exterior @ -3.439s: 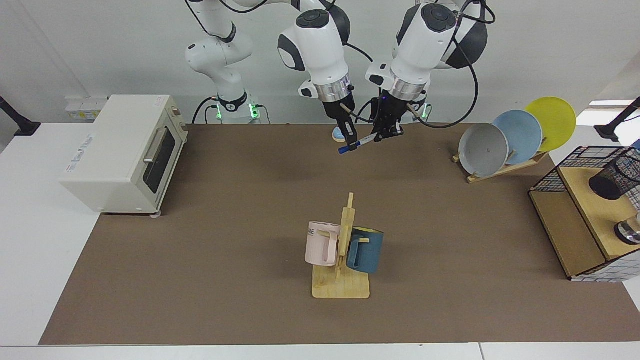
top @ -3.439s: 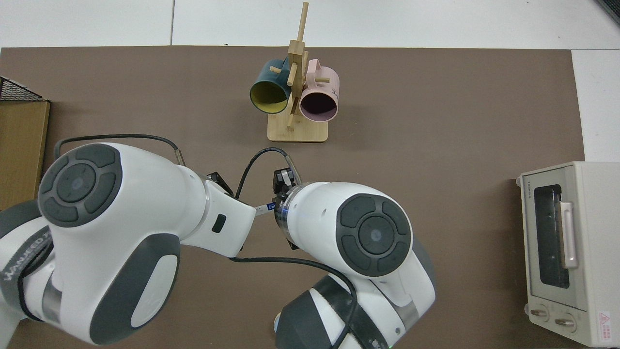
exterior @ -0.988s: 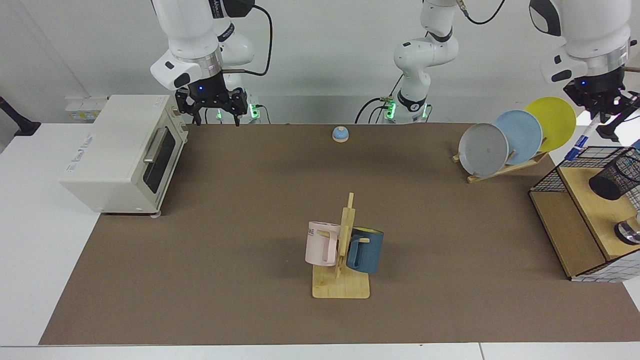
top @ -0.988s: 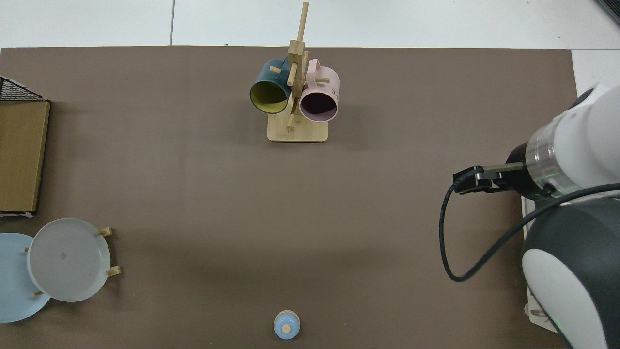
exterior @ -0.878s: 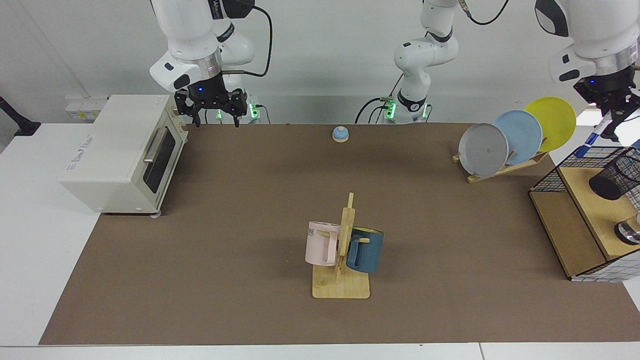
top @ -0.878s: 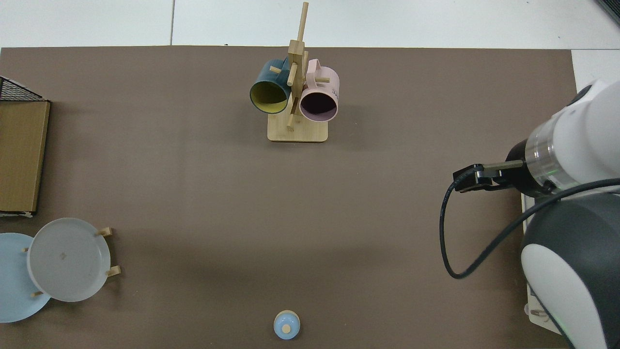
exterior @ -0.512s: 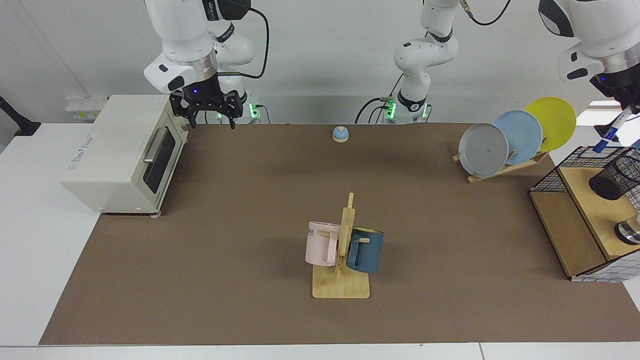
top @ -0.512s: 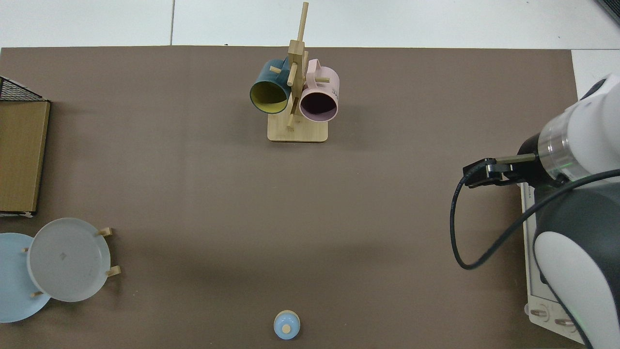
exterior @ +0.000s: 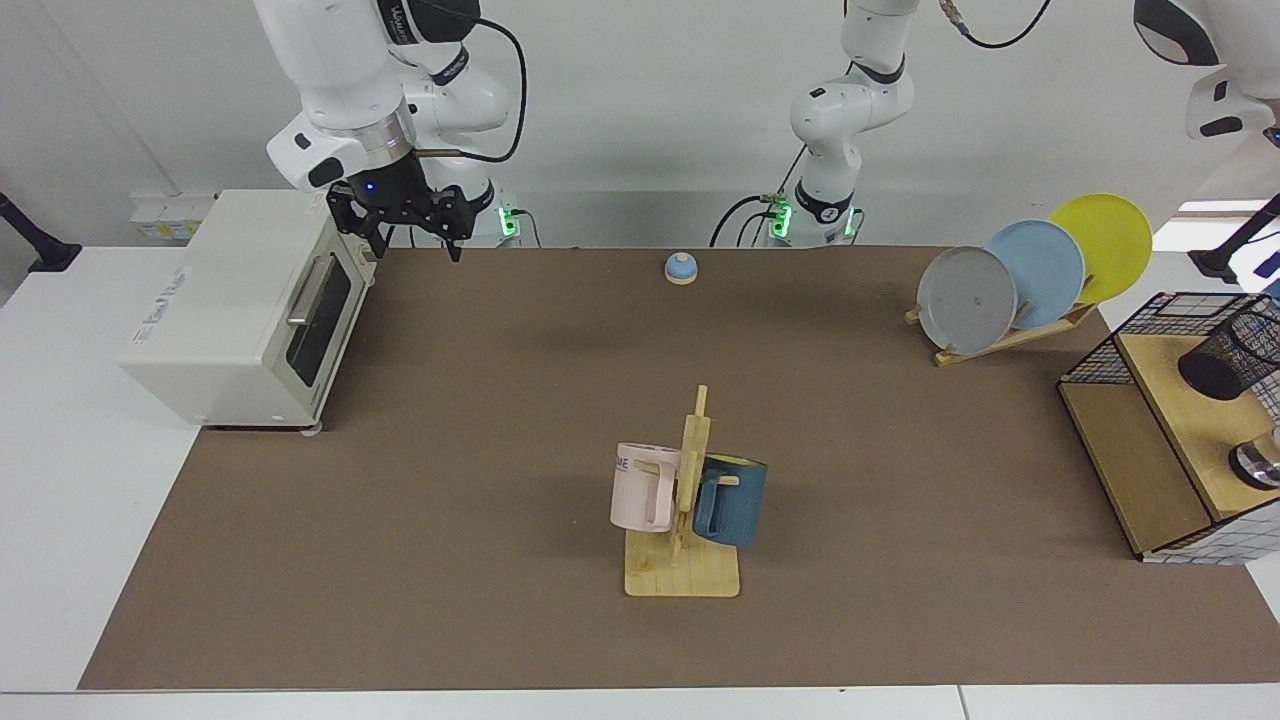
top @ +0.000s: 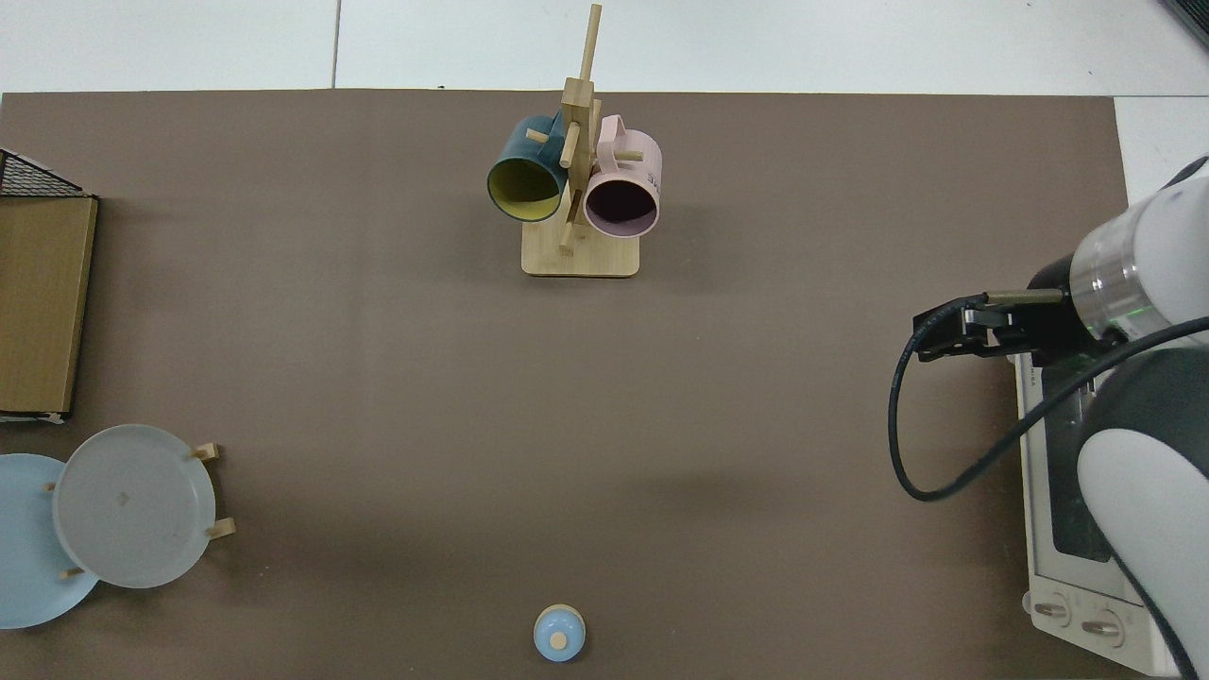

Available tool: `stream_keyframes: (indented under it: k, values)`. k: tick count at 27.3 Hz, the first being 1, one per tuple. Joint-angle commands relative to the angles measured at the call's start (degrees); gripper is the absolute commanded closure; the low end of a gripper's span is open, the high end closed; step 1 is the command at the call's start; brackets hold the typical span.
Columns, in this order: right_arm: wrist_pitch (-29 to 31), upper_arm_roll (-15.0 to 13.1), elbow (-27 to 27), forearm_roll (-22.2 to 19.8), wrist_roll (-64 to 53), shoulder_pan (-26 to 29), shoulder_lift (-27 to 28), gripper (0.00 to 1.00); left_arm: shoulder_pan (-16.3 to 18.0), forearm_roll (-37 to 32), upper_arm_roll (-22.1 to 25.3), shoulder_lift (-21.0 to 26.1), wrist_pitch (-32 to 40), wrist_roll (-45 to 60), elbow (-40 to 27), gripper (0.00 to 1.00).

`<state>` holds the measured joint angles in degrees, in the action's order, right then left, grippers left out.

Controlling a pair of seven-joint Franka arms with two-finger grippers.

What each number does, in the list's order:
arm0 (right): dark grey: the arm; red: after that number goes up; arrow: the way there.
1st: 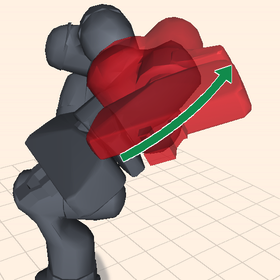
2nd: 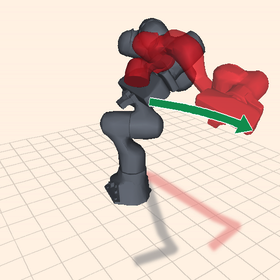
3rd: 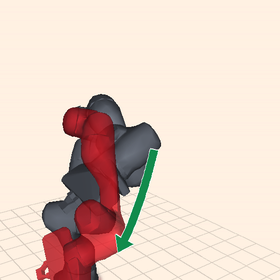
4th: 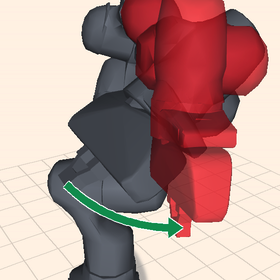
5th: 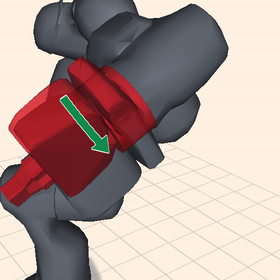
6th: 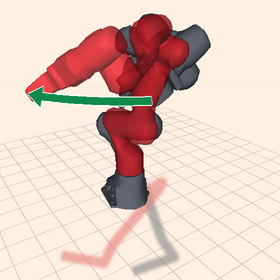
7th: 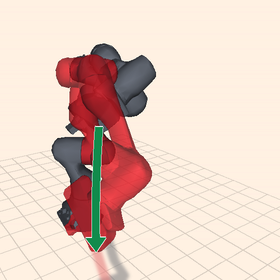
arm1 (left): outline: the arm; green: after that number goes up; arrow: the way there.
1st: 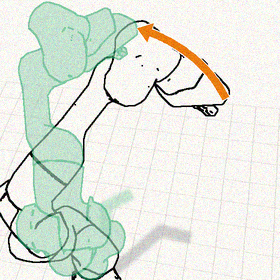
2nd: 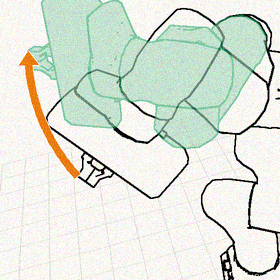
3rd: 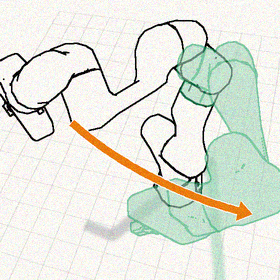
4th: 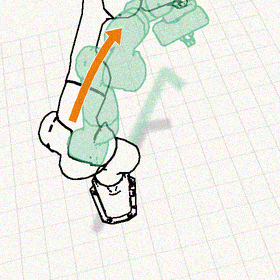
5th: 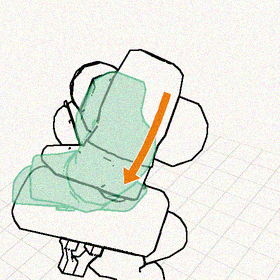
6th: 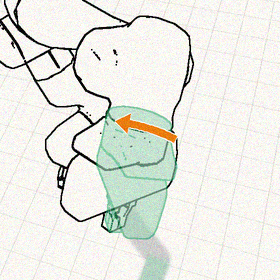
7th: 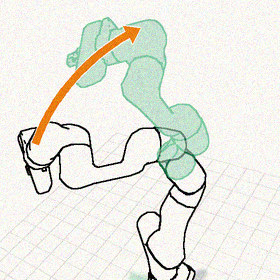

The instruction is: Put markers into pen holder

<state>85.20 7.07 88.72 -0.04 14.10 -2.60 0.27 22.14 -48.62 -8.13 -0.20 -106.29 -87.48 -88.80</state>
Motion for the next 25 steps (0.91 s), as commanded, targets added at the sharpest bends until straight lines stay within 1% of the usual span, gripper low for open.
stream_keyframes:
  k: [1, 5, 10, 14, 17, 19, 21, 25]
  values:
    - [-0.5, 0.9, 0.3, 1.4, 1.0, 1.2, -0.3, 0.0, 0.5, -2.3, 0.0, 3.5, -0.9, -5.6, 4.1, 1.0]
    - [0.0, 0.8, 0.3, 1.4, 1.1, 1.2, -0.3, 0.0, 0.6, -3.9, 1.0, 5.6, -2.8, -6.7, 4.4, 1.0]
    - [0.0, 0.9, 0.4, 1.4, 1.0, 1.3, -0.3, 0.0, 0.5, -3.8, 3.9, 8.8, -6.6, -8.6, 4.5, 1.0]
    - [0.1, 0.9, 0.3, 1.4, 1.0, 1.2, -0.3, 0.0, 0.5, -3.9, 5.0, 9.5, -8.1, -10.1, 4.5, 1.0]
    - [0.1, 0.9, 0.3, 1.4, 1.0, 1.2, -0.3, 0.0, 0.7, -4.4, 5.2, 10.4, -8.4, -11.0, 4.7, 1.0]
    - [0.1, 0.9, 0.3, 1.4, 1.0, 1.2, -0.3, 0.0, 0.7, -4.7, 5.3, 11.9, -8.5, -11.0, 4.7, 1.0]
    - [0.1, 0.9, 0.3, 1.4, 1.0, 1.2, -0.3, 0.0, 1.8, -4.8, 5.2, 12.0, -9.0, -11.1, 4.6, 1.0]
    - [0.1, 0.9, 0.3, 1.4, 1.0, 1.2, -0.3, 0.0, 2.1, -5.0, 5.2, 11.9, -8.9, -13.3, 4.2, 1.0]
